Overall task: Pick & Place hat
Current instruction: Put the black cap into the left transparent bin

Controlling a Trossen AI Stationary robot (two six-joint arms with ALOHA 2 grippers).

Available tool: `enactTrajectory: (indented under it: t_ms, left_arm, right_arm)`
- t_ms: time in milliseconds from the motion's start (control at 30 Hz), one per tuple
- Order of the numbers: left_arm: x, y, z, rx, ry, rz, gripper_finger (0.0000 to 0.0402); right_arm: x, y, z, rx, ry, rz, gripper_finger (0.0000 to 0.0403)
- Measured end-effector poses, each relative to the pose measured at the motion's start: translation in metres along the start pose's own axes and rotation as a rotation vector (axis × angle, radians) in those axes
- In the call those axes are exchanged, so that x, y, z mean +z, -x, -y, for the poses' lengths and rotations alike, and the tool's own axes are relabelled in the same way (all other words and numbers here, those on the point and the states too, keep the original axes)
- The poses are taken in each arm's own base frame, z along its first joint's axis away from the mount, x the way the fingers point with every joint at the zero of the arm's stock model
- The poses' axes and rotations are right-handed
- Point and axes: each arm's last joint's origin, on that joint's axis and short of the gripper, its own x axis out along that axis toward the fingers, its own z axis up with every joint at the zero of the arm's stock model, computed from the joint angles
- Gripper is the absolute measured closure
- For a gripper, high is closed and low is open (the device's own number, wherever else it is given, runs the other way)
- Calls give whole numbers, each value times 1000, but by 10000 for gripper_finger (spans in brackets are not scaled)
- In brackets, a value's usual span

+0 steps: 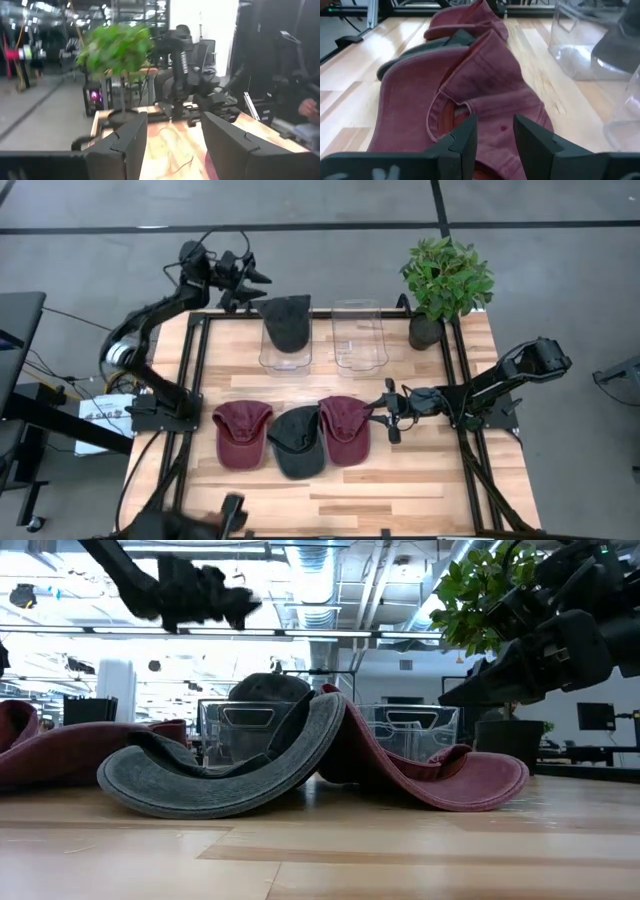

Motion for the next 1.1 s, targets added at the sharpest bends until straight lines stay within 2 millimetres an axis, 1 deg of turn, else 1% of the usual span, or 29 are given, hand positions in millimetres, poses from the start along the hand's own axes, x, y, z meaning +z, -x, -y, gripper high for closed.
enactTrajectory:
  t_ms: [67, 133, 233, 333, 400, 533, 700, 767, 933, 1100]
  left_arm:
    - [9, -6, 22, -5, -67, 12, 215]
    - [11, -12, 43, 5, -124, 24, 215]
    - [9, -21, 71, 50, -178, 36, 215]
    - [5, -30, 91, 113, -162, 13, 215]
    - [0, -38, 99, 162, -127, -43, 215]
    - [-15, -58, 114, 268, -94, -209, 215]
    - [-23, -83, 139, 132, -42, -268, 215]
    - [-27, -93, 150, 103, -22, -302, 215]
    - [-50, -115, 186, 151, -7, -424, 215]
    - [-70, -127, 223, 250, 93, -514, 215]
  right_arm:
    - [-2, 0, 0, 0, -8, -16, 285]
    - [-2, 0, 0, -1, -7, -26, 285]
    - [-2, 0, 0, -1, -6, -23, 285]
    - [0, 1, 0, -1, -3, -10, 285]
    - [3, 3, 0, 0, 4, 6, 285]
    - [9, 7, 1, -1, 34, 41, 285]
    - [13, 13, 2, 0, 37, 36, 285]
    - [12, 15, 2, 0, 39, 19, 285]
    - [13, 18, 0, 11, 20, 8, 285]
    - [14, 21, -12, 45, 29, 27, 285]
